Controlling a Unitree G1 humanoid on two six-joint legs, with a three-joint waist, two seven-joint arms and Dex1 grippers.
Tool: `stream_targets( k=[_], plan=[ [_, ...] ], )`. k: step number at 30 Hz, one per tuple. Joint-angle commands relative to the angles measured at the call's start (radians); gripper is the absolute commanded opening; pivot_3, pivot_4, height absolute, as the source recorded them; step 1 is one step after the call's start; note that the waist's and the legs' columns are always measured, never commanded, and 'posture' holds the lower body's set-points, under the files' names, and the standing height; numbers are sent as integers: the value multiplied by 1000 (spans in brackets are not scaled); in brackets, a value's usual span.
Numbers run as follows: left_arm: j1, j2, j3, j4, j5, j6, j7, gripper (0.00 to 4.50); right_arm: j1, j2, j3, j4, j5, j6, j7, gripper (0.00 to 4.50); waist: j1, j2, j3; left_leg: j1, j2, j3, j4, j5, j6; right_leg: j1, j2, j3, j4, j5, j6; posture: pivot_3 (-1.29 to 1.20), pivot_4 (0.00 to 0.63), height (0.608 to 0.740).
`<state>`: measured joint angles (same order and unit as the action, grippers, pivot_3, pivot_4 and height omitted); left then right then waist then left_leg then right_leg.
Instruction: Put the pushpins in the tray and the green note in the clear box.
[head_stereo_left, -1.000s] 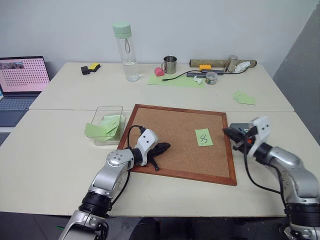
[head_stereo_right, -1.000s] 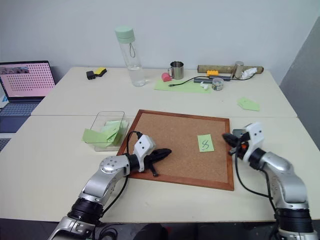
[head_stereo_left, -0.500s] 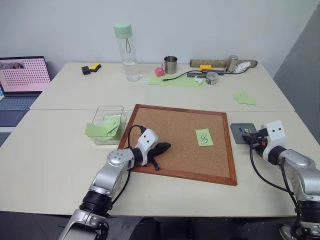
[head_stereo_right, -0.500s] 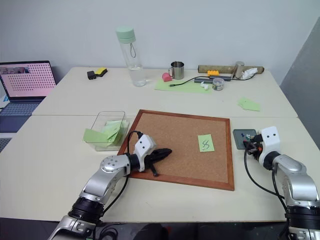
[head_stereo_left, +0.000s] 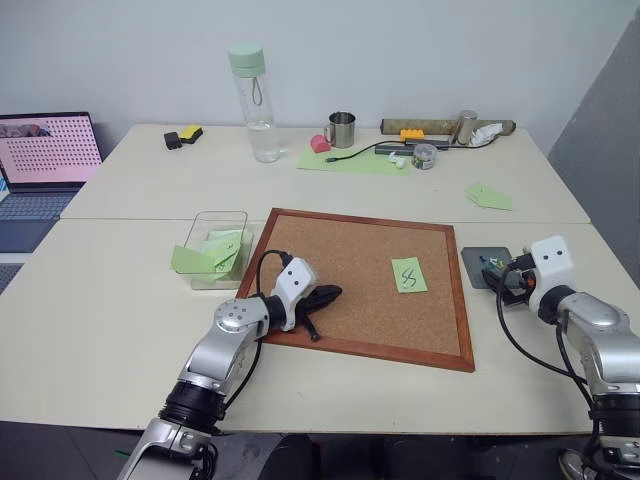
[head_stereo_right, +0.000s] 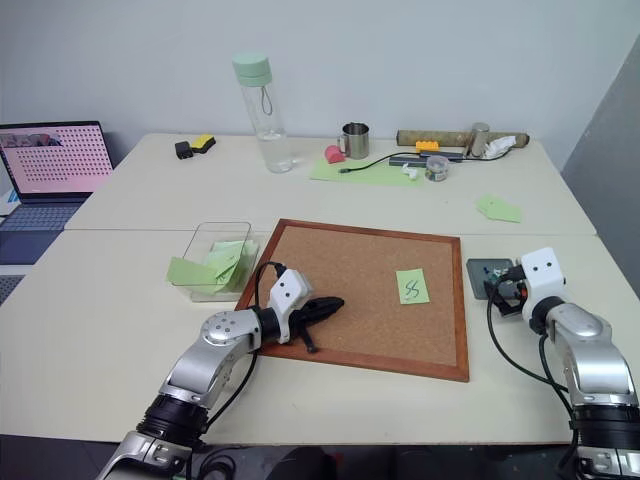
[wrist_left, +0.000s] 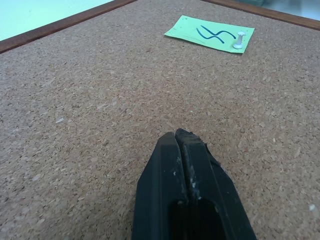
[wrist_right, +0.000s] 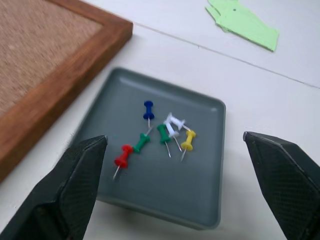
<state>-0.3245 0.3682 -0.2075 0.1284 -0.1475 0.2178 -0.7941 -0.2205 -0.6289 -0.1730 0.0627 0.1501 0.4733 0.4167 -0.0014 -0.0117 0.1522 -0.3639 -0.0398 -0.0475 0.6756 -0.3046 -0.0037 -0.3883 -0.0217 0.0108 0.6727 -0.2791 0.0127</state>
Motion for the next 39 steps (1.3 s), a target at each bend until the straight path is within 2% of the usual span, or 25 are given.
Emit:
stream_targets(
  k=[1,6,9,15,20,27,28,35,39],
  plan=[
    [31,6,-23,37,29,35,7,0,-26,-10,-25,-14,-5,-48,3,4492,0,0,0,0,0,0,0,0,0,0,0,0,0,0,0,0,150,740],
    [37,7,-21,30,28,38,9,0,3,6,-77,-104,106,-80,103,4492,0,0,0,0,0,0,0,0,0,0,0,0,0,0,0,0,150,740],
    [38,9,-21,29,28,39,9,0,33,8,-66,-187,192,-56,201,4492,0,0,0,0,0,0,0,0,0,0,0,0,0,0,0,0,150,740],
    [34,8,-25,31,28,40,6,0,79,33,88,-357,228,-11,283,4492,0,0,1,0,0,-1,0,0,0,0,0,-1,-1,0,0,0,150,740],
    [33,10,-26,28,28,41,4,0,68,105,199,-320,159,-55,252,4492,0,-1,1,0,0,-2,0,0,0,0,0,-1,-1,0,0,0,150,740],
    [40,11,-25,14,28,51,6,0,11,181,245,-184,107,-141,246,4492,0,-1,1,0,0,-2,0,0,0,0,0,-1,-2,0,0,0,150,740],
    [41,12,-24,12,28,53,6,0,6,187,243,-168,105,-152,249,4120,0,-1,1,0,0,-2,-1,0,0,0,0,-1,-2,0,0,0,150,740],
    [49,15,-21,2,28,58,8,0,3,203,232,-109,106,-200,269,2844,0,-1,1,0,0,-2,-1,0,0,0,0,-2,-3,0,0,0,150,740],
    [53,16,-22,-3,27,60,10,0,7,205,231,-90,105,-216,270,1924,0,-1,1,0,0,-2,-2,0,0,0,0,-2,-3,0,0,0,150,740]
  ],
)
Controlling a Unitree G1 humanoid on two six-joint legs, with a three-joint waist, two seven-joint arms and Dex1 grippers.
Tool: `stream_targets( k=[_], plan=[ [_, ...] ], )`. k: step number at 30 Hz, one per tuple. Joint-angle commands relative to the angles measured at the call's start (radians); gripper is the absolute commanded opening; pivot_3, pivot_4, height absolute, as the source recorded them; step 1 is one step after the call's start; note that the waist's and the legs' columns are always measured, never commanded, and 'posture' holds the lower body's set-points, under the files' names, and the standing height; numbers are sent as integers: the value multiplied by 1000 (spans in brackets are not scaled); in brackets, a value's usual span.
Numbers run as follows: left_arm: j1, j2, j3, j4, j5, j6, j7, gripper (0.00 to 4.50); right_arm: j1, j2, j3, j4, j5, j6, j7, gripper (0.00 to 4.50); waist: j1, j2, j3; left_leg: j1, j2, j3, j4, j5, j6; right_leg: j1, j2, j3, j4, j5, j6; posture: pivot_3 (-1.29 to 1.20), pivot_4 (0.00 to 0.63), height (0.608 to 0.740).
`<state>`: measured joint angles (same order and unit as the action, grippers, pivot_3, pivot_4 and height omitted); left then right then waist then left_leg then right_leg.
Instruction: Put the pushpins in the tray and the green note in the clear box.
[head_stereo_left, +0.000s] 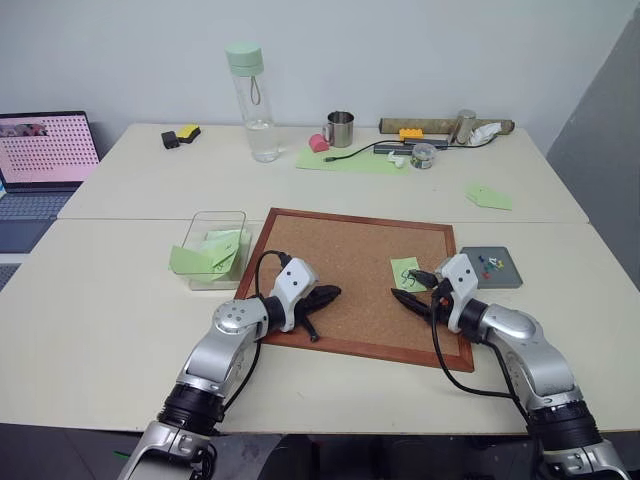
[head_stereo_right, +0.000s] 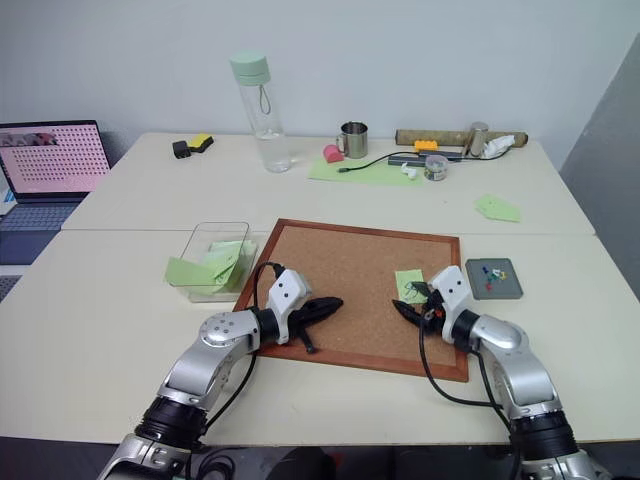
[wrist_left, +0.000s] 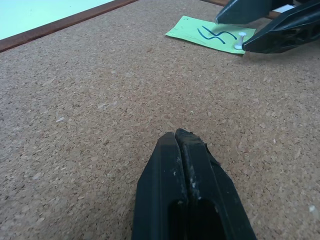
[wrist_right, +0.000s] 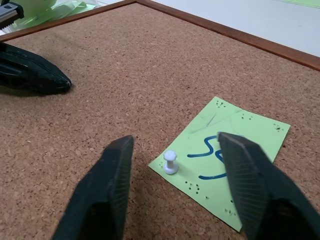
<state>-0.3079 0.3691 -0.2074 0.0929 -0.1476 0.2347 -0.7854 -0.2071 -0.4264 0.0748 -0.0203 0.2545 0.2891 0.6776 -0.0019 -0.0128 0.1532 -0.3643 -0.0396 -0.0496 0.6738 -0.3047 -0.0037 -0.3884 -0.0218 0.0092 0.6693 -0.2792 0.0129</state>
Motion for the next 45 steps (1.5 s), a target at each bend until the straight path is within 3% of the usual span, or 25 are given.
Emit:
stream_targets(
  k=[1,9,23,29,38,45],
  plan=[
    [37,16,-22,32,27,44,1,0,-5,1,-15,-4,-1,-35,9,1753,0,0,0,0,0,0,0,0,0,0,0,0,0,0,0,0,150,740],
    [39,14,-19,31,22,45,7,0,-3,-6,-10,1,-8,-44,18,58,0,0,0,0,0,0,-5,0,0,0,0,0,-5,0,0,0,150,740],
    [22,-9,12,21,-11,102,25,0,-24,-76,-25,-210,14,-1,57,12,1,0,0,1,0,0,-7,0,0,0,0,0,-6,0,0,0,150,740],
    [3,-18,107,-152,-180,293,11,0,-43,-126,13,-249,-76,-88,64,12,-1,-1,2,0,0,0,-8,0,0,0,0,-1,-6,0,0,0,150,740],
    [-36,-166,321,-271,-606,681,119,1832,-79,-121,43,-244,-140,-185,65,0,1,-5,7,-1,0,-1,-8,1,-1,-1,0,-1,-8,0,0,0,150,740],
    [-89,-319,363,-194,-698,734,253,3257,-96,-128,56,-272,-144,-200,84,0,2,-7,8,-1,0,-1,-8,3,-5,-1,0,-2,-8,0,0,0,150,740]
  ],
)
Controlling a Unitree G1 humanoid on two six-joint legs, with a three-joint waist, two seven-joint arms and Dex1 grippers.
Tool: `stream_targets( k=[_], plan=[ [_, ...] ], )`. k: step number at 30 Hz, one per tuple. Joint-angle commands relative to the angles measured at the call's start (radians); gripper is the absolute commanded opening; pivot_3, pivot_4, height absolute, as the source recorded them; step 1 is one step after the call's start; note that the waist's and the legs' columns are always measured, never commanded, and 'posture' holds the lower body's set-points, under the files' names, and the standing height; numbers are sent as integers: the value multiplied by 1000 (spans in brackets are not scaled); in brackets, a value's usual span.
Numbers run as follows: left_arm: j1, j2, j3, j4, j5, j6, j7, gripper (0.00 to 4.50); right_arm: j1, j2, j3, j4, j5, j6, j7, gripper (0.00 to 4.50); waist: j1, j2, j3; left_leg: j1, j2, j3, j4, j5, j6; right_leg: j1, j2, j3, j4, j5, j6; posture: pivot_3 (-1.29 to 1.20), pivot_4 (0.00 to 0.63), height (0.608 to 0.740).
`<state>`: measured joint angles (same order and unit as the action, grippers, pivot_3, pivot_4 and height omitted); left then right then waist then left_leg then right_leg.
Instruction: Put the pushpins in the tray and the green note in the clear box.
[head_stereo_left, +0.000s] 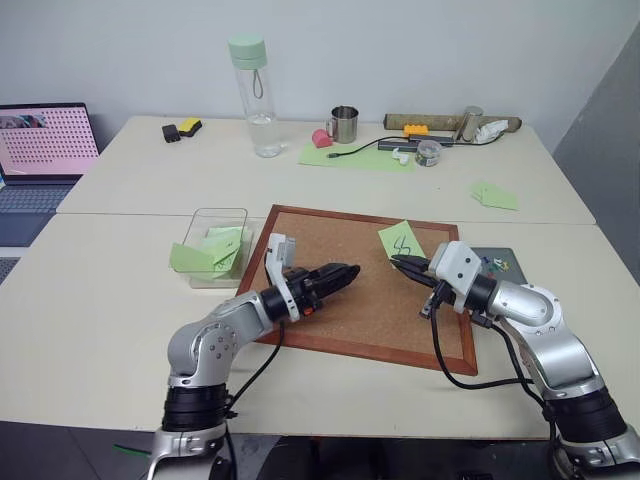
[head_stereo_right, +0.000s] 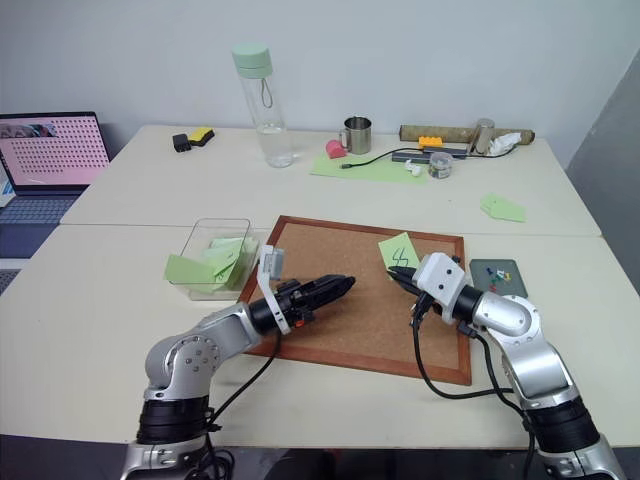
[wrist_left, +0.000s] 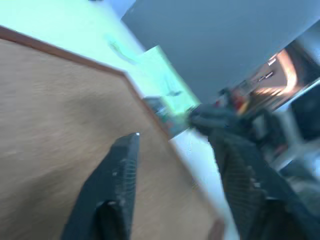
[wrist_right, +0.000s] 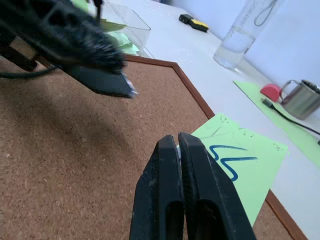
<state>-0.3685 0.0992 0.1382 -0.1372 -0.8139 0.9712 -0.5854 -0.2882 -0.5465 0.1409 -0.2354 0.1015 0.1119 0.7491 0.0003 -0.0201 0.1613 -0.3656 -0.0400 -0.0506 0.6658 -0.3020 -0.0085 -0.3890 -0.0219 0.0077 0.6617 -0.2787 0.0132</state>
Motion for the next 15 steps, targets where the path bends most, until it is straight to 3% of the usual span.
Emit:
stream_targets(
  k=[1,5,15],
  plan=[
    [-35,-61,18,49,-34,-4,64,3349,-16,-9,-9,-60,9,-22,15,0,0,0,0,0,0,0,0,0,0,0,0,0,0,0,0,0,150,740],
    [-80,-126,43,131,-49,-26,113,4085,-22,-12,-7,-77,8,-13,26,0,1,0,0,0,0,0,0,1,-2,0,0,0,0,0,0,0,150,740],
    [-165,-216,75,229,-97,-44,142,4085,-21,-11,7,-97,-4,-11,40,0,2,0,0,0,0,0,0,2,-3,0,0,0,0,0,0,0,150,740]
  ],
)
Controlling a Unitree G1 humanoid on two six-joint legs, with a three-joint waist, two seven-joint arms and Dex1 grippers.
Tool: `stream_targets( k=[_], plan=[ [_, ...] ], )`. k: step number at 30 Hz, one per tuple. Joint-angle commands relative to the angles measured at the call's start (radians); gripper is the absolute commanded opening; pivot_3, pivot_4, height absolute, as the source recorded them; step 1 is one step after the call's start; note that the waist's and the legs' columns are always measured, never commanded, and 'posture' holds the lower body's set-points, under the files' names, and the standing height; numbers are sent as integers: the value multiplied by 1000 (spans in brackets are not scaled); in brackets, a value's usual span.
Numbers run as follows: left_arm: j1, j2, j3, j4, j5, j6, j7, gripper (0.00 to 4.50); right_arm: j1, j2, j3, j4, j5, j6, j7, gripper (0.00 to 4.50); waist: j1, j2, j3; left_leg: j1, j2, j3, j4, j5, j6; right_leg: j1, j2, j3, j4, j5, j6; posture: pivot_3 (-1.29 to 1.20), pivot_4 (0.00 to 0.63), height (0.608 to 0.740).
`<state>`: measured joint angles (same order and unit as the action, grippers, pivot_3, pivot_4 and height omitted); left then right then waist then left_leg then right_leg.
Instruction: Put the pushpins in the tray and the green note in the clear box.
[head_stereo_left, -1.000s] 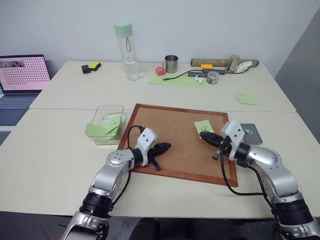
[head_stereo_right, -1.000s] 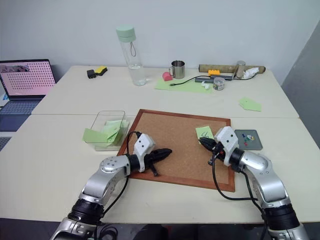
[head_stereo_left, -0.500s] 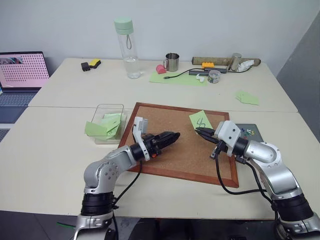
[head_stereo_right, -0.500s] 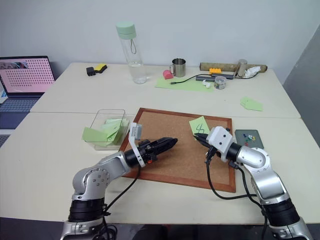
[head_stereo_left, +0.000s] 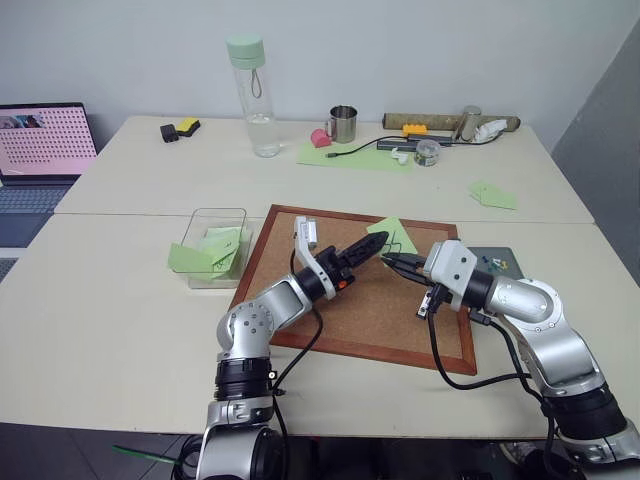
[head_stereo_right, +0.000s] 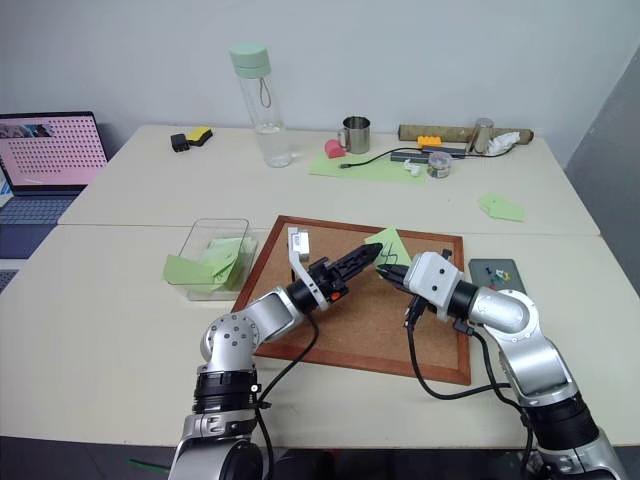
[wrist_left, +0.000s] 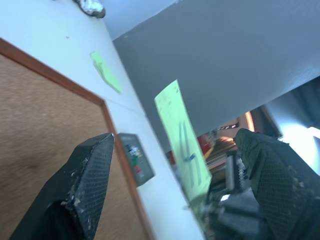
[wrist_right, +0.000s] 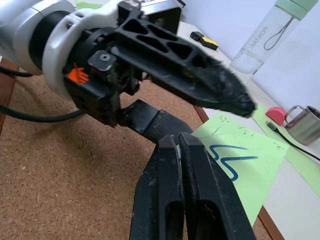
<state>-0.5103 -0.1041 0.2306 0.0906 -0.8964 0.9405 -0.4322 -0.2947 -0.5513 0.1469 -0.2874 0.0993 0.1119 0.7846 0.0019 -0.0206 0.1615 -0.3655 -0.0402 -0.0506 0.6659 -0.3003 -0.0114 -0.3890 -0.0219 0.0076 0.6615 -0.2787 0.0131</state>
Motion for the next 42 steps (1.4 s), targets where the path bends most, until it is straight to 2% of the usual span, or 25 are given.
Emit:
stream_targets(
  k=[1,6,8,18,19,24,32,37,42],
  plan=[
    [-25,-14,-26,2,-10,-14,-13,4085,-15,-7,2,-46,-2,-11,5,0,0,0,0,0,0,0,0,0,0,0,0,0,0,0,0,0,150,740],
    [-26,-7,-52,4,-2,-21,-27,3191,-15,-8,8,-48,-3,-13,6,0,0,0,0,0,0,0,0,0,-1,0,0,0,0,0,0,0,150,740],
    [-24,-4,-60,3,7,-33,-29,2972,-14,-9,10,-49,-3,-14,6,0,0,0,0,0,0,0,0,0,-1,0,0,0,0,0,0,0,150,740],
    [3,11,-102,-5,49,-82,-44,1106,-15,-16,8,-42,1,-31,21,0,0,0,0,0,0,0,0,1,-1,0,0,0,0,0,0,0,150,740],
    [5,13,-107,-5,55,-87,-46,1036,-15,-16,8,-42,1,-33,22,0,0,0,0,0,0,0,0,1,-1,0,0,0,0,0,0,0,150,740],
    [12,27,-128,18,105,-122,-43,32,-14,-17,8,-37,-2,-48,24,0,0,0,0,0,0,0,0,1,-1,0,0,0,0,0,0,0,150,740],
    [16,19,-134,42,147,-164,-20,12,-8,-6,-40,-91,70,-8,11,0,0,0,0,0,0,0,0,1,-1,0,0,0,0,0,0,0,150,740],
    [19,15,-139,43,165,-178,-20,12,11,-20,-152,-135,159,137,-42,0,2,0,0,0,0,0,0,1,-1,0,0,0,0,0,0,0,150,740],
    [21,35,-150,-18,172,-179,-25,12,82,-94,-263,-85,119,272,-121,0,7,0,0,0,0,0,0,0,-1,0,0,0,0,0,0,0,150,740]
  ],
)
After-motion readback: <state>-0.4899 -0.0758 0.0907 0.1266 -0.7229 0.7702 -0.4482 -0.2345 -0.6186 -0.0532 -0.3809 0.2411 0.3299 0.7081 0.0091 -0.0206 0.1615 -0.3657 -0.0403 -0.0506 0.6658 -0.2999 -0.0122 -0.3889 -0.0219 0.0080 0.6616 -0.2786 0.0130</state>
